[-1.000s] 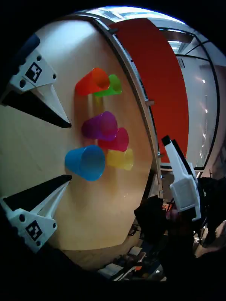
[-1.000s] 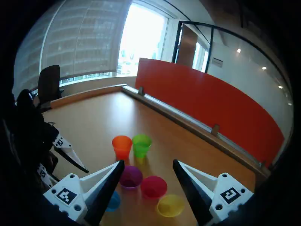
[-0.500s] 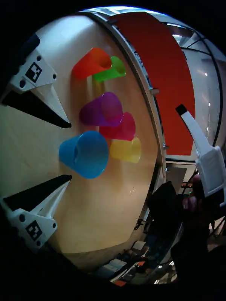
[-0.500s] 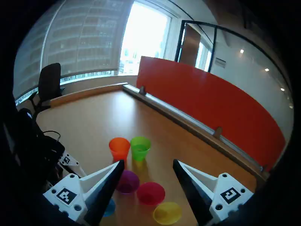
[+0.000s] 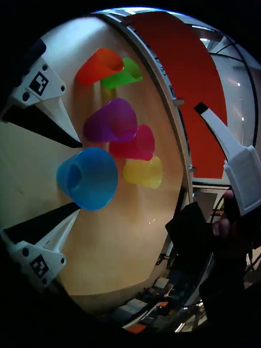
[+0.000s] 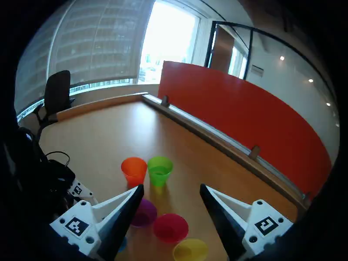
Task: Pour water
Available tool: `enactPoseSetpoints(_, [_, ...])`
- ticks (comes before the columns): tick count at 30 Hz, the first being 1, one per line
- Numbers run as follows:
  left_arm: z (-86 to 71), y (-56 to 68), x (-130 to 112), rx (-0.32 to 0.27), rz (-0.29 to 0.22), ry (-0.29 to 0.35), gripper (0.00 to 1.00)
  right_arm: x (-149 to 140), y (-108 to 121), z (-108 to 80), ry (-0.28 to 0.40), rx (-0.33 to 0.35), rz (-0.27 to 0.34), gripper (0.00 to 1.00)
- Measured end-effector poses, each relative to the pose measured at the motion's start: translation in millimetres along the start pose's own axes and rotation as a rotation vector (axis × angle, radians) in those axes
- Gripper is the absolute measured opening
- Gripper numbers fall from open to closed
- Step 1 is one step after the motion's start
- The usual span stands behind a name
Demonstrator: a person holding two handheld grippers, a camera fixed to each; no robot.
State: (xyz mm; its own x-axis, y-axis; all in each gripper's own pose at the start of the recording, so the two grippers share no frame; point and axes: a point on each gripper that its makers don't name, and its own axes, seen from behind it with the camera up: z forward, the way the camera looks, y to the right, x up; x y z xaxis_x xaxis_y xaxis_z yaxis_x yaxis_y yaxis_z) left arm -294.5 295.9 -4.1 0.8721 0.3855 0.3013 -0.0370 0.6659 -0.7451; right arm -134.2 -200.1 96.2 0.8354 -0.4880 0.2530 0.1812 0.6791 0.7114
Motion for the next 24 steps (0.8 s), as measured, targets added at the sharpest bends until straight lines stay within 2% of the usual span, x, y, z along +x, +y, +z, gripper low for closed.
enactPoseSetpoints(16, [14.5,2.1,3,-0.013,0.026,-0.040,0.92,-2,5,5.0,-0.001,-0.001,0.002,1.00])
enactPoseSetpoints(22, [16.9,3.3,4,-0.015,0.032,-0.043,0.89,-2,7,5.2,0.001,-0.003,0.002,1.00])
enactPoseSetpoints(24, [17.1,2.9,4,-0.013,0.036,-0.042,0.86,-2,8,5.1,0.001,-0.004,0.002,1.00])
